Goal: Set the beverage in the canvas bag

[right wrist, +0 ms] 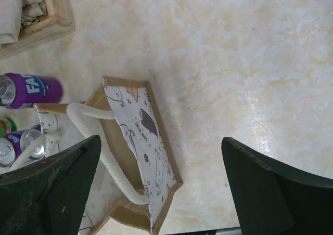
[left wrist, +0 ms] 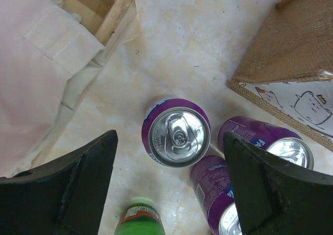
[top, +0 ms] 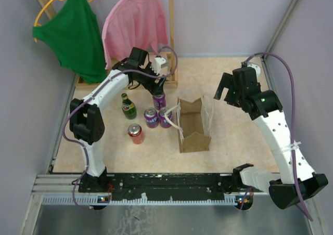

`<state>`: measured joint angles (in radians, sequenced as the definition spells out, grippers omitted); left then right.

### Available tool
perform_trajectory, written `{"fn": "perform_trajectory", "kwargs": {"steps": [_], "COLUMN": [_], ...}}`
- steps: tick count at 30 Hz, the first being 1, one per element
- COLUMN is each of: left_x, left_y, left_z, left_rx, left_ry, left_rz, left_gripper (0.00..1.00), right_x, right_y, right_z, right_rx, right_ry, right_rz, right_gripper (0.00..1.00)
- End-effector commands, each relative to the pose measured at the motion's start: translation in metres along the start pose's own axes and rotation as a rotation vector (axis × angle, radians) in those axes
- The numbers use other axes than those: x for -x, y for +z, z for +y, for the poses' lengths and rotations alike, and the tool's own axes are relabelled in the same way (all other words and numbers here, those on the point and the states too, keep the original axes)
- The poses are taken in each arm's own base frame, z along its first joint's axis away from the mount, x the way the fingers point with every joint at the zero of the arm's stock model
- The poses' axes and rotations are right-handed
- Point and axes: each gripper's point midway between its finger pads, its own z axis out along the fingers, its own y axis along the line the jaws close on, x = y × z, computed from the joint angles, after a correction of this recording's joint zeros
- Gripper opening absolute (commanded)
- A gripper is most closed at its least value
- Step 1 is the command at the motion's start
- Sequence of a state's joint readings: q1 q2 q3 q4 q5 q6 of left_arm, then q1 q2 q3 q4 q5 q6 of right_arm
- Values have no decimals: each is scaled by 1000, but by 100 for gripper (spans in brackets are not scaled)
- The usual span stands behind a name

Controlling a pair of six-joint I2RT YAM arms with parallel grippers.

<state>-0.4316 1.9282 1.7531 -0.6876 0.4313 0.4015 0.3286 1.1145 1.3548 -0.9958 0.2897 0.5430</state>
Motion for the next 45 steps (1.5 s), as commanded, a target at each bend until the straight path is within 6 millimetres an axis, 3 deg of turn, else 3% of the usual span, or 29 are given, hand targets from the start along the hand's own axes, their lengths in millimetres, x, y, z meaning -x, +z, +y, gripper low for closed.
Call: {"fn": "perform_trajectory", "kwargs": {"steps": [1, 15, 22, 28, 32, 35, 39, 45], "left_x": [-14, -41, -50, -46, -43, -37, -17, 47], "left_y": [19, 41, 44, 46, 46, 43, 31, -8], "left_z": [0, -10, -8, -6, -8, -10, -8, 2], "left_rx": [-19, -4, 5, 12, -2, -9, 12, 93], "left_ry": [-6, -12, -21, -18, -25, -25, -10, 66], "left_rz": [38, 151, 206, 202, 192, 174, 126, -22], "left_gripper": [88, 86, 80, 67, 50, 32, 1, 0], "right_x": [8, -2, -8, -14, -17, -19, -21, -22], "right_y": [-6, -2, -1, 0, 0, 0, 0, 0], "right_z": [-1, -4, -6, -8, -9, -9, -11, -12], "right_rx": [8, -2, -3, -1, 1, 1, 0, -6], "right_ry": [30, 42, 56, 67, 75, 75, 75, 74], "right_rz": [-36, -9, -5, 5, 7, 10, 13, 15], "right_gripper": [99, 99, 99, 99, 99, 99, 99, 99]}}
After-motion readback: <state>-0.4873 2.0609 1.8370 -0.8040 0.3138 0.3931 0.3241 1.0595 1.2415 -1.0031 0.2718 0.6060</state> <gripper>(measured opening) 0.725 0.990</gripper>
